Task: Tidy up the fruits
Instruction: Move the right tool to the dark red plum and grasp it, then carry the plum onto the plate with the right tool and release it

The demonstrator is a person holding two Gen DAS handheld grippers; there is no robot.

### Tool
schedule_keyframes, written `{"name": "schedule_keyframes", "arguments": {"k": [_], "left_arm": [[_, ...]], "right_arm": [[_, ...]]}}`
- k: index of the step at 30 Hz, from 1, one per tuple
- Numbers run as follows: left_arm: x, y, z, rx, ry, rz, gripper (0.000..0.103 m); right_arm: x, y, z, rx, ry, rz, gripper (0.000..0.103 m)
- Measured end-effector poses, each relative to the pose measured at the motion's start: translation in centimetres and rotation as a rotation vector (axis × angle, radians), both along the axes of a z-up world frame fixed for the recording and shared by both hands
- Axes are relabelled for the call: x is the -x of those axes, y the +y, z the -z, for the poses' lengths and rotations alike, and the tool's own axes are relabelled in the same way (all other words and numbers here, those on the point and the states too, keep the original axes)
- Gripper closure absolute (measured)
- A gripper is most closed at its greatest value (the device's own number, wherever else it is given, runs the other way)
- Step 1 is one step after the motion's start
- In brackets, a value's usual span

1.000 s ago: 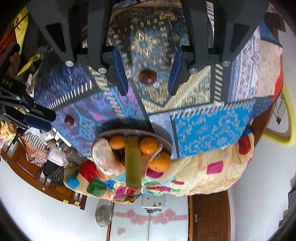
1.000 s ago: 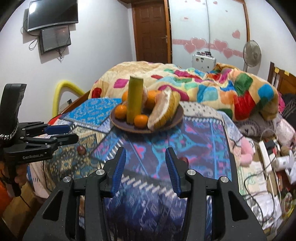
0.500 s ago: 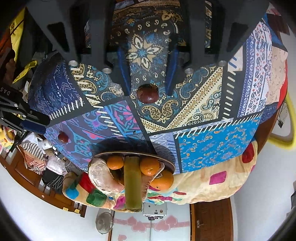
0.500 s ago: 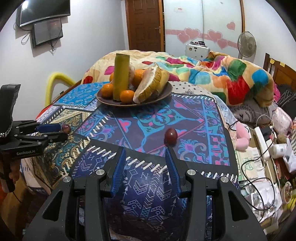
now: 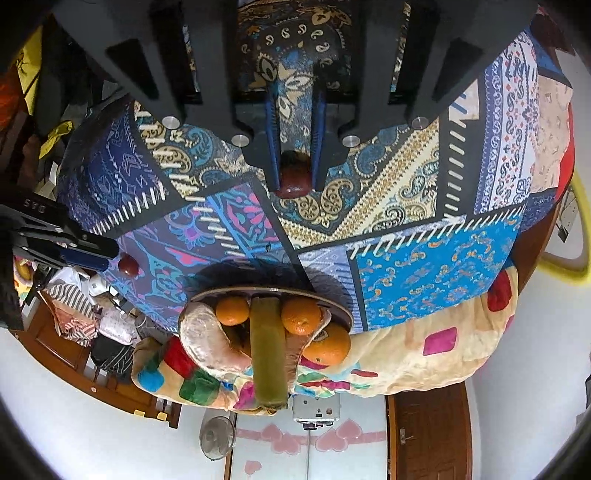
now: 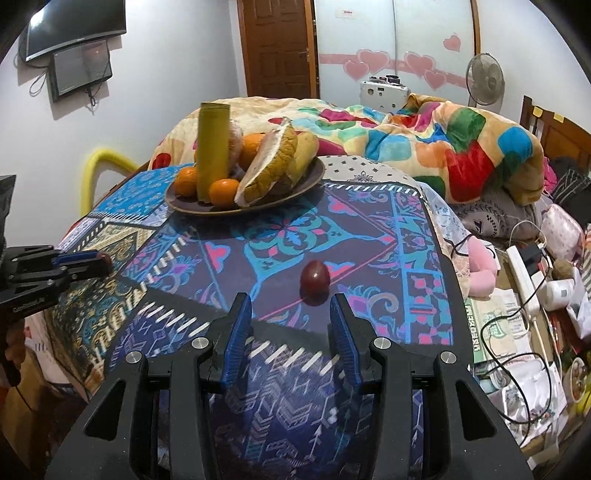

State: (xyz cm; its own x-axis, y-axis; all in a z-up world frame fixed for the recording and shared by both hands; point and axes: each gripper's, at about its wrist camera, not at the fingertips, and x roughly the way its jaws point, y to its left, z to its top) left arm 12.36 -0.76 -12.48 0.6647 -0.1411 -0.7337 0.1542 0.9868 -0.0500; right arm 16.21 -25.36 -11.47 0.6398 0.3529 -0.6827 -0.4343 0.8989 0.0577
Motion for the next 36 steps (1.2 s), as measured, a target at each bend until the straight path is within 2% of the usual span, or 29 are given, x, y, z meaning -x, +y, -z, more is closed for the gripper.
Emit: {"name": "schedule_keyframes", "arguments": {"k": [7,9,12,22,36], "left_arm": [[-0.7,-0.1,-1.0,0.006,-0.029,0.004,0.087],[-1.0,-0.3,-1.1,0.008,-0.033,0.007,0.087],[-1.3,-0.4,-1.1,0.012,-0.033,0.008,0.087],[-2.7,-0.8,-2.2,0.025,-0.059,0.010,0.087],[-6.0,-1.1,-4.1,0.038,-0.108,0.011,0.087]], "right_arm": [[-1.5,0.0,0.5,0.002,0.008,0.008,0.063],[-1.8,0.1,0.8,0.006,0.013,0.013,0.075],[-2.0,0.0,1.0,0.004,0.010,0.021,0.086],[-1.9,0.9,-0.7,-0.044,-0.012,-0.013,0.086],[-2.9,5.3,-4.9,-0.081,-0.111,-0.112,0.086]]}}
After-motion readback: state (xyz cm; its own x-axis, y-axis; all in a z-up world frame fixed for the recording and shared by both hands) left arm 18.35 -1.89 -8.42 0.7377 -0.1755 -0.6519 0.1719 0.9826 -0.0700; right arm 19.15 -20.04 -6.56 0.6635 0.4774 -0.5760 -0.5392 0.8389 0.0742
